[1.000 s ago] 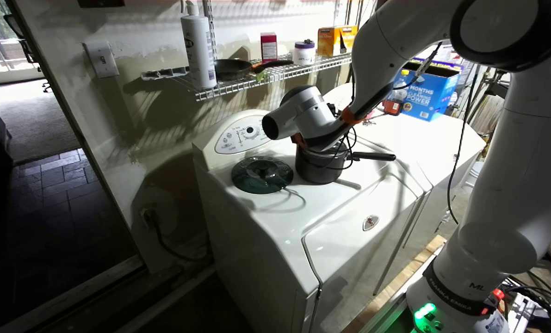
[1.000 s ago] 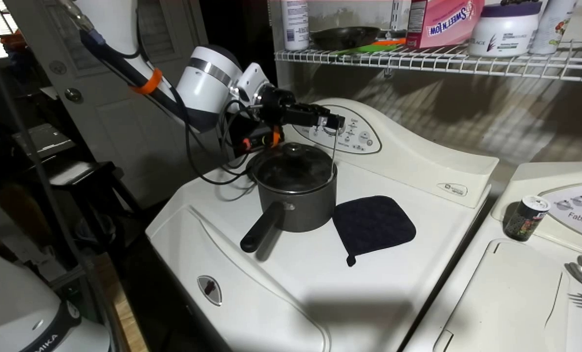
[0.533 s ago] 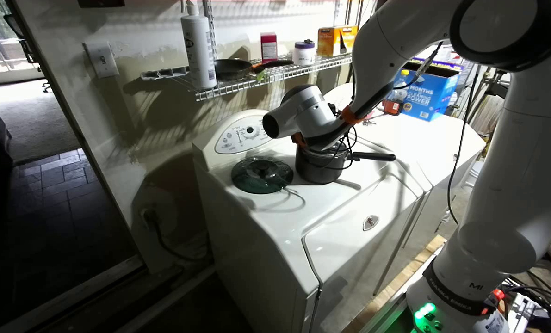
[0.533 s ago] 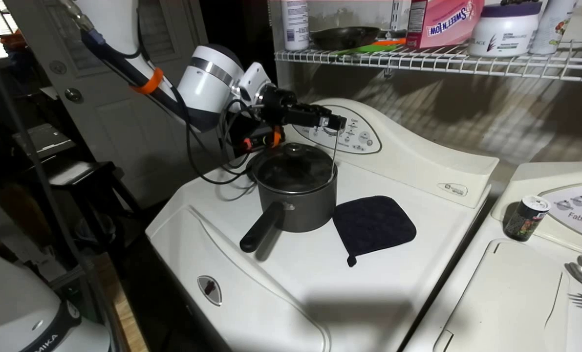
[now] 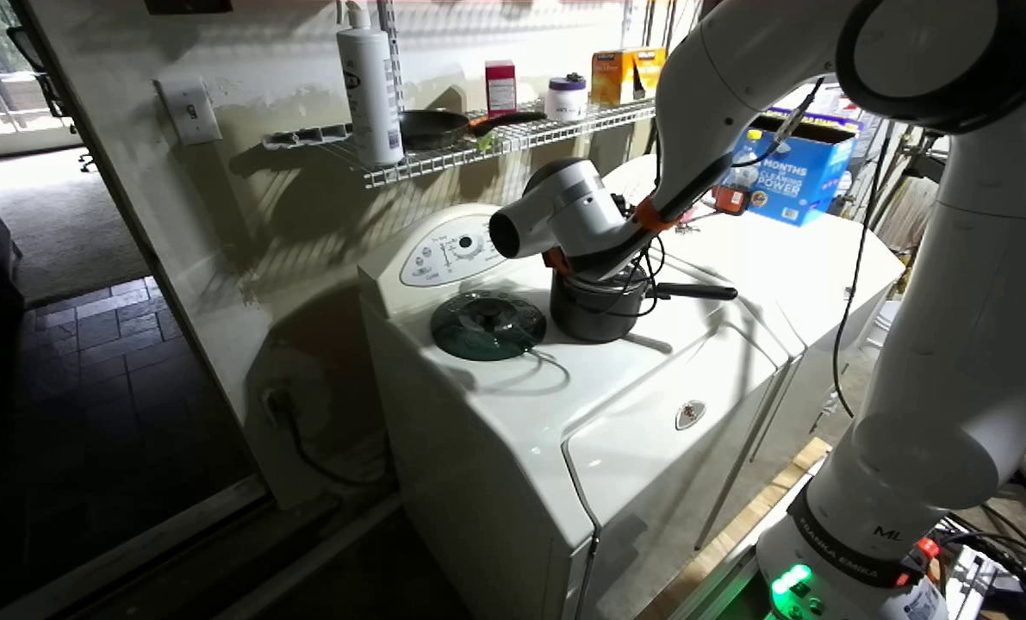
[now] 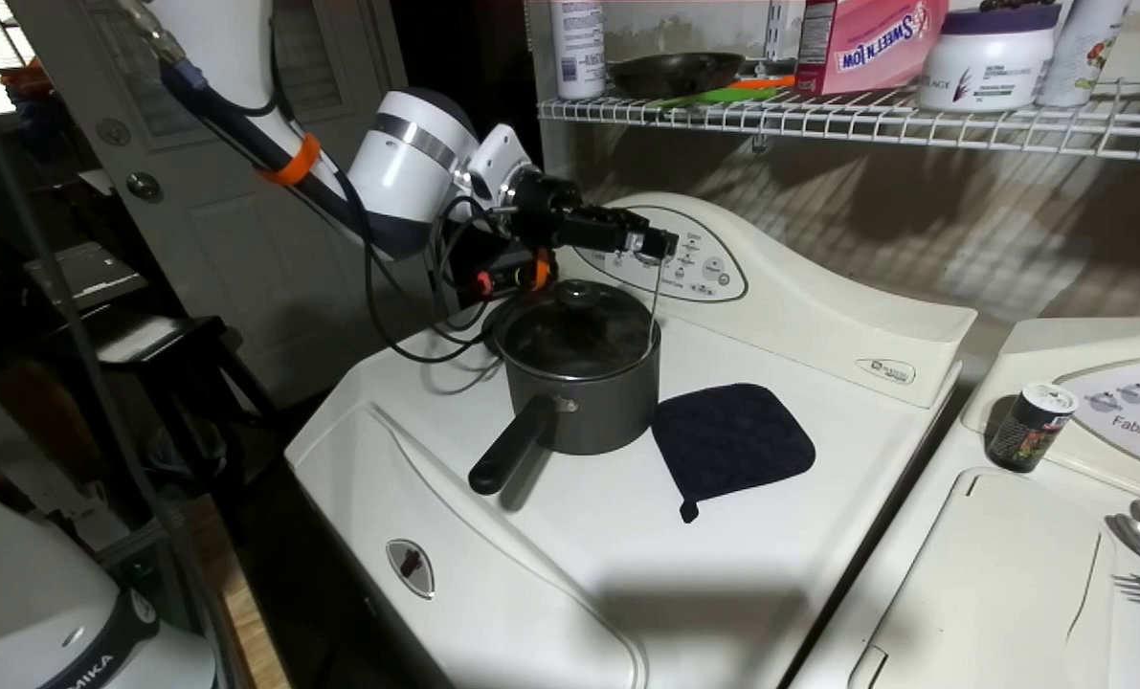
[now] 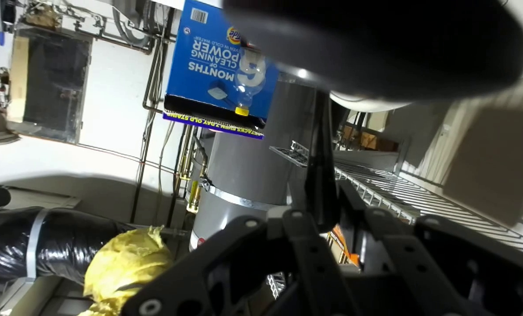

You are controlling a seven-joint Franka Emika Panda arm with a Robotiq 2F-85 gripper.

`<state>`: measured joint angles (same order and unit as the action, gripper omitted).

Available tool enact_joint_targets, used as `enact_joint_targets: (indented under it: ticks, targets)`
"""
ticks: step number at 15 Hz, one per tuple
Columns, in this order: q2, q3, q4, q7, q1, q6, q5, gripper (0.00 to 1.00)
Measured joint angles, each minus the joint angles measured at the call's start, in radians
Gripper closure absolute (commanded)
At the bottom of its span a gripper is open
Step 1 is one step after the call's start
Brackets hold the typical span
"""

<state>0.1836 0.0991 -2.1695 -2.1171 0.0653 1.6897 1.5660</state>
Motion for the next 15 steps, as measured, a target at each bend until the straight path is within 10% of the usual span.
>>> enact_joint_targets:
  ticks: [14,15]
  targets:
    - [0.001,-0.008,0.012,0.037,-0.006,0.026,-0.042,0.95]
    - [0.001,-0.008,0.015,0.044,-0.008,0.03,-0.049,0.59]
